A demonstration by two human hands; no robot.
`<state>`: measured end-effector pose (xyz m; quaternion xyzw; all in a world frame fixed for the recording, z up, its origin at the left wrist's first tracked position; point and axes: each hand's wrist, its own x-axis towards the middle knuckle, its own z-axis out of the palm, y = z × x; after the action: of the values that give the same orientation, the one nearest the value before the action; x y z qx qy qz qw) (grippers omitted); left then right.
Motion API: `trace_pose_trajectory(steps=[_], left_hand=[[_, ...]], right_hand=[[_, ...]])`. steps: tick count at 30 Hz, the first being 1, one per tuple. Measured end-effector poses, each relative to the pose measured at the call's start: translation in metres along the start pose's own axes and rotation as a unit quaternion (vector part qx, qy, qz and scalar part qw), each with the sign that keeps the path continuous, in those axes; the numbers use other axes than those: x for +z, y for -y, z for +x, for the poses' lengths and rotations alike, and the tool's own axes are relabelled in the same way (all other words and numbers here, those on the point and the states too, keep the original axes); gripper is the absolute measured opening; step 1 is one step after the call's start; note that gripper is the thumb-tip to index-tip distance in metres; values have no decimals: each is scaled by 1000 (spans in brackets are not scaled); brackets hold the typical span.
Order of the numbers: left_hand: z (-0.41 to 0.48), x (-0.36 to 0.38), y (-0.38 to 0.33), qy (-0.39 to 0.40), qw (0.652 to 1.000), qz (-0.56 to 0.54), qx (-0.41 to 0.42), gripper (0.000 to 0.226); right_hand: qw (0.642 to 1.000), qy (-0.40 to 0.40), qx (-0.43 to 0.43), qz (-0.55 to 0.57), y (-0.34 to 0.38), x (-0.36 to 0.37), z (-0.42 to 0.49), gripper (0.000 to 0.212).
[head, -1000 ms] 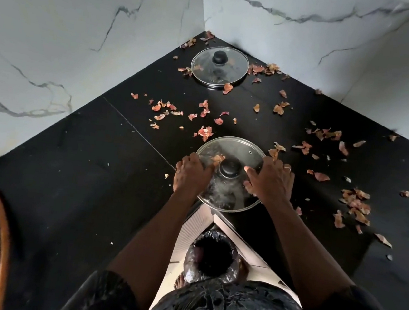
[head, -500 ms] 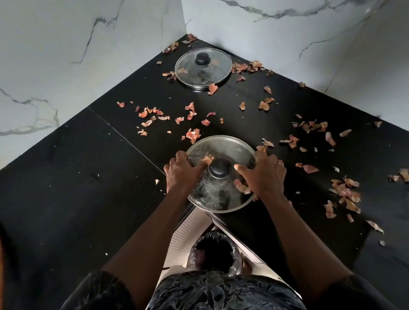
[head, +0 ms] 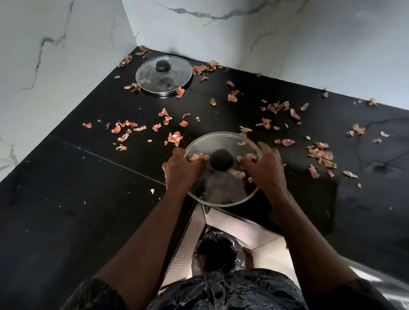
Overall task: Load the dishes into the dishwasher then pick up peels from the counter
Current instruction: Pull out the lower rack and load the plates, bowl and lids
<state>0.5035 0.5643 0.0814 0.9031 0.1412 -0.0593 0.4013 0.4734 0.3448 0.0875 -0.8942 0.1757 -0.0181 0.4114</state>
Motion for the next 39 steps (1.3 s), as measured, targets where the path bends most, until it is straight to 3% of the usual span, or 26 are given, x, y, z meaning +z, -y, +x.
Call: trace_pose_trajectory(steps=[4,19,28,39], left_hand=[[-11,-1,9,36,998,-7,52,63],[-132,51,7,154,967,49,196,68],[-235,83,5,214,910,104,339,59],[-394,133,25,377,848,149,342,63]], right_hand=[[998,-64,13,15,-15,6,-45,51],[964,-210,164,2,-89,-34,-219,61],[931,-265,249,24,-146,-64,-322,67],[879,-322,341,85,-219,-104,-501,66]])
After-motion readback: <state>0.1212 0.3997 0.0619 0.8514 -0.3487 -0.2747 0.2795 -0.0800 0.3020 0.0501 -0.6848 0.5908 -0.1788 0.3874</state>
